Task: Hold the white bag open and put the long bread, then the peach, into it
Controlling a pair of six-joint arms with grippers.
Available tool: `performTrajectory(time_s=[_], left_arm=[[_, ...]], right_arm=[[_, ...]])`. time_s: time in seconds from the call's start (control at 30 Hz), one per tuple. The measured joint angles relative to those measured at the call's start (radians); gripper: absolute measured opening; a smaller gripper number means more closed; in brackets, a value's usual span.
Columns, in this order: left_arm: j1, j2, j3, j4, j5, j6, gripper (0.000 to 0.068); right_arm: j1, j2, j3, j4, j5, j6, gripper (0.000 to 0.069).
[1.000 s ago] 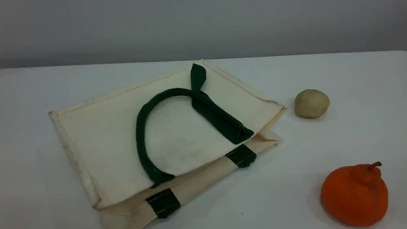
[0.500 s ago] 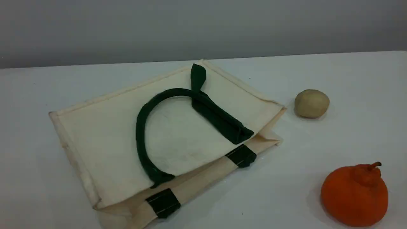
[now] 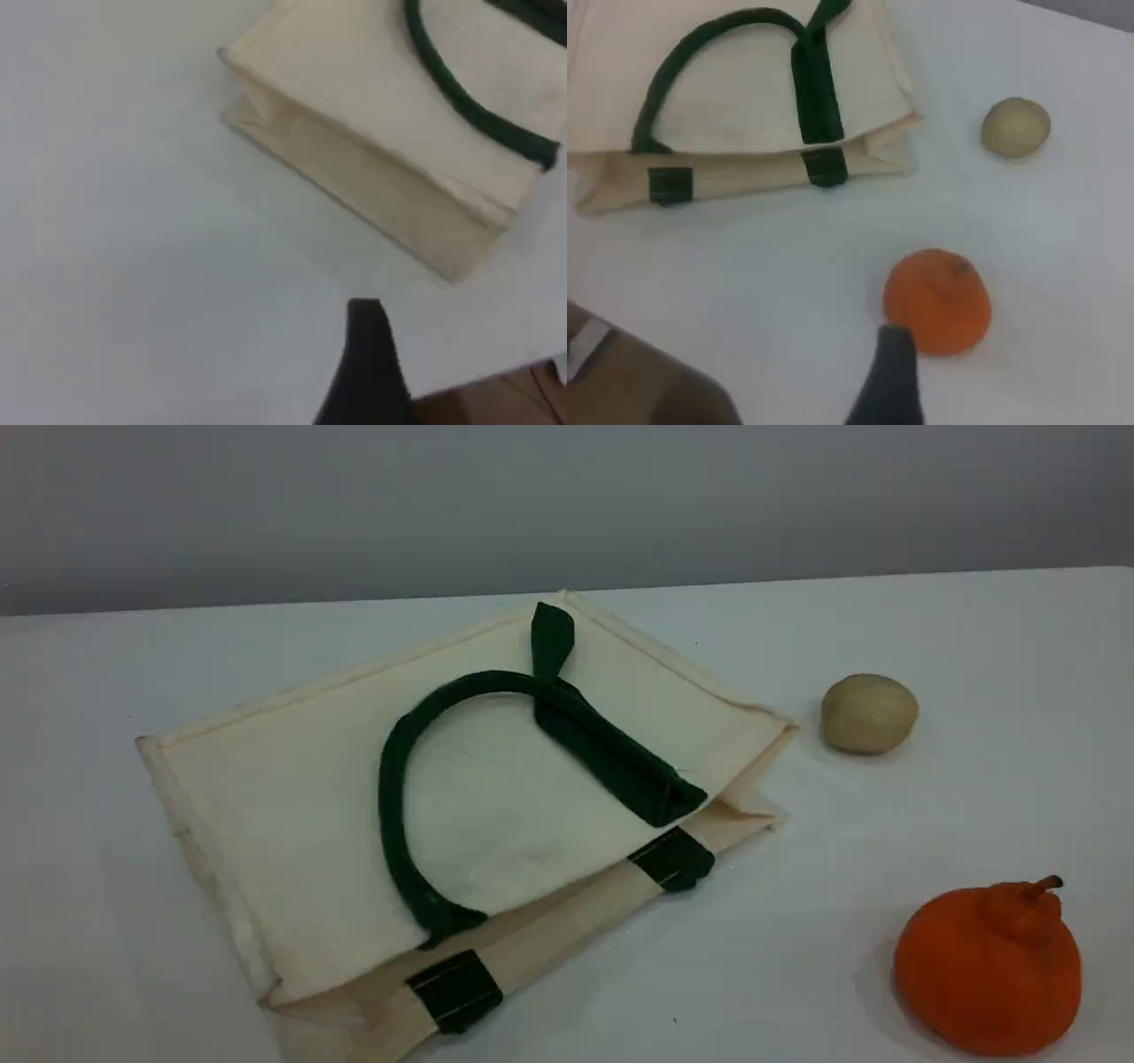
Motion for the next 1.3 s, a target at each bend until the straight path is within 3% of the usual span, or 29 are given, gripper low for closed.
performTrajectory(time_s=[1.1,1.3], left_arm=[[0.0,-0.005,0.041,0.013,-0.021,-0.023,0.0483],[0.016,-0.074,0.041,0.012,-0.019,-0.022,0.0483]], right_arm=[[0.0,0.0,0.0,0.001,0.001,0.0,0.0592],[-0.07,0.0,0.0,0.003,0.001,0.0,0.0592]])
